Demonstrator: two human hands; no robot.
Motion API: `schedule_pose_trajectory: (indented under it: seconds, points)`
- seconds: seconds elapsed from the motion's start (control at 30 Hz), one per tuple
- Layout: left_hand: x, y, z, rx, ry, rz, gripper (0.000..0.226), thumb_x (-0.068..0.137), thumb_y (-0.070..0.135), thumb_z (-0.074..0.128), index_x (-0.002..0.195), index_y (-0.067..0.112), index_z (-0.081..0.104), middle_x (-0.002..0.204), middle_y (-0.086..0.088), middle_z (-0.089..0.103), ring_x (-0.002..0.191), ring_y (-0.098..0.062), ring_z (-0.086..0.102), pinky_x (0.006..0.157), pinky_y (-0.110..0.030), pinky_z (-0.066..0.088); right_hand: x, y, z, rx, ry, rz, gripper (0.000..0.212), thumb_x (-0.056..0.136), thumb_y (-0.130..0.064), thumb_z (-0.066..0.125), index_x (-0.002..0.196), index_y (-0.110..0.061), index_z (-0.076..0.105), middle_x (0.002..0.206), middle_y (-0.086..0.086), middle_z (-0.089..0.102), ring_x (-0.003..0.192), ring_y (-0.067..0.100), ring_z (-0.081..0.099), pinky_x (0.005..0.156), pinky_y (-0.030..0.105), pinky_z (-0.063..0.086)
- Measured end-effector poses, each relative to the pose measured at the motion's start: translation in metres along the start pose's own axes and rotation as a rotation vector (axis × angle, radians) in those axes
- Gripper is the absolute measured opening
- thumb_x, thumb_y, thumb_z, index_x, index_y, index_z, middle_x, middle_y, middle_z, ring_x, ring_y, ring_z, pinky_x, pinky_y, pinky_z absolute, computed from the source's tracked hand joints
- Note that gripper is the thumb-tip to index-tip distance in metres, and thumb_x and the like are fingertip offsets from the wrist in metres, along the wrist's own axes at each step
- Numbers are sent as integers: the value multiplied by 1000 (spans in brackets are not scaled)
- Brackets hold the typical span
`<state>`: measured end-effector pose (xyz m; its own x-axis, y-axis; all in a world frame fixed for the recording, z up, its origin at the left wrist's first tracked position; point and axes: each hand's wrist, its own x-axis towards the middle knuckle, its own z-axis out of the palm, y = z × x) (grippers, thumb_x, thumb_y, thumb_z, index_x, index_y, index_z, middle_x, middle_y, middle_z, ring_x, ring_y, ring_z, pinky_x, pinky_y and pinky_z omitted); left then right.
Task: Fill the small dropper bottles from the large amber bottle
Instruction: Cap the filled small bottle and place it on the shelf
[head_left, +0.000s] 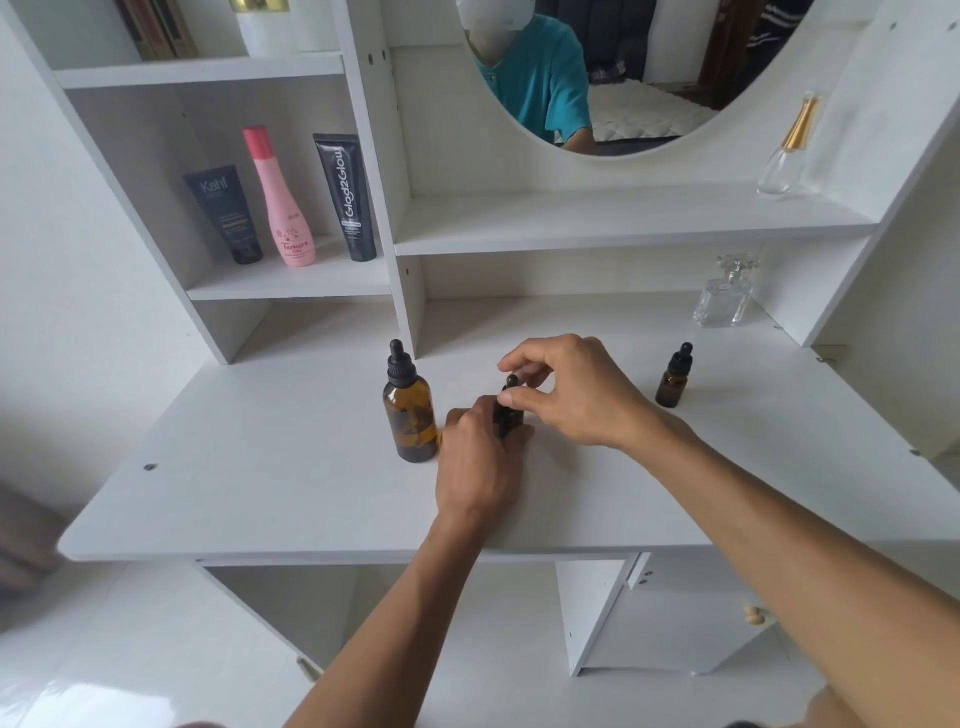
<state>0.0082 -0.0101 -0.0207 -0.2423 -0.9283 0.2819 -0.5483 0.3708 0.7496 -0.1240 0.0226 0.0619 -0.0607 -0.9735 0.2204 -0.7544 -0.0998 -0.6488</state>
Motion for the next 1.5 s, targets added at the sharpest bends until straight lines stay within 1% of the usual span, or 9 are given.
schedule_pose_trajectory:
  seconds: [0.1, 0.27, 0.57, 0.73, 0.87, 1.03, 1.17, 1.3, 1.5]
  points:
    - [0, 1, 0, 2, 0, -2, 16, 89, 31, 67, 100, 20, 62, 92, -1, 66, 80, -18, 54, 60, -25, 35, 0, 0, -1, 9, -28, 5, 29, 85, -18, 76, 113, -26, 72, 99, -14, 72, 94, 3, 66, 73, 8, 43]
    - [0, -1, 1, 2, 6, 13, 17, 89, 32, 66, 101, 20, 63, 91, -1, 68, 87, -21, 57, 64, -27, 39, 0, -3, 3, -26, 8, 17, 28, 84, -25, 79, 111, -22, 73, 93, -7, 71, 91, 12, 66, 79, 23, 49]
    - [-1, 2, -1, -10, 11, 21, 17, 89, 30, 65, 100, 17, 64, 86, -2, 67, 86, -26, 58, 65, -33, 45, -1, -4, 6, -41, 14, 28, 28, 83, -27, 79, 110, -23, 73, 92, -8, 71, 91, 14, 66, 86, 28, 50]
    - [-2, 4, -2, -26, 6, 19, 16, 89, 27, 65, 101, 17, 64, 85, -3, 66, 86, -26, 58, 65, -34, 46, -2, -4, 2, -22, -27, 24, 28, 84, -16, 74, 111, -24, 72, 96, -12, 72, 92, 8, 67, 86, 20, 45]
    - [-2, 2, -2, -23, 11, 10, 17, 88, 30, 66, 101, 19, 63, 87, -3, 66, 85, -25, 59, 66, -34, 48, -3, -4, 5, -47, 26, 36, 31, 82, -27, 80, 112, -25, 72, 94, -10, 71, 89, 13, 67, 86, 30, 53]
    - [-2, 2, -1, -25, 8, 20, 14, 89, 30, 64, 99, 20, 63, 84, -1, 66, 83, -24, 59, 63, -33, 46, -5, -5, 3, -42, -29, 11, 31, 84, -14, 72, 113, -26, 72, 97, -13, 72, 94, 7, 67, 96, 30, 49]
    - [-2, 0, 0, -15, 9, 18, 15, 89, 31, 65, 99, 20, 63, 86, -1, 66, 83, -23, 59, 65, -34, 49, -4, -4, 3, -72, 18, 37, 32, 82, -28, 79, 113, -28, 71, 93, -14, 68, 91, 11, 65, 88, 34, 54]
    - [-2, 3, -2, -26, 4, 13, 13, 89, 30, 65, 96, 20, 62, 84, -2, 64, 79, -23, 57, 60, -30, 41, -4, -4, 3, -55, -21, 17, 30, 85, -17, 73, 113, -27, 71, 99, -13, 72, 96, 9, 66, 93, 28, 49]
    - [-2, 4, -2, -20, 1, 10, 16, 88, 30, 66, 98, 18, 63, 85, -3, 66, 84, -26, 58, 66, -36, 49, -4, -3, 7, -80, 26, 39, 29, 83, -28, 78, 111, -29, 71, 89, -17, 66, 95, 18, 62, 89, 40, 54]
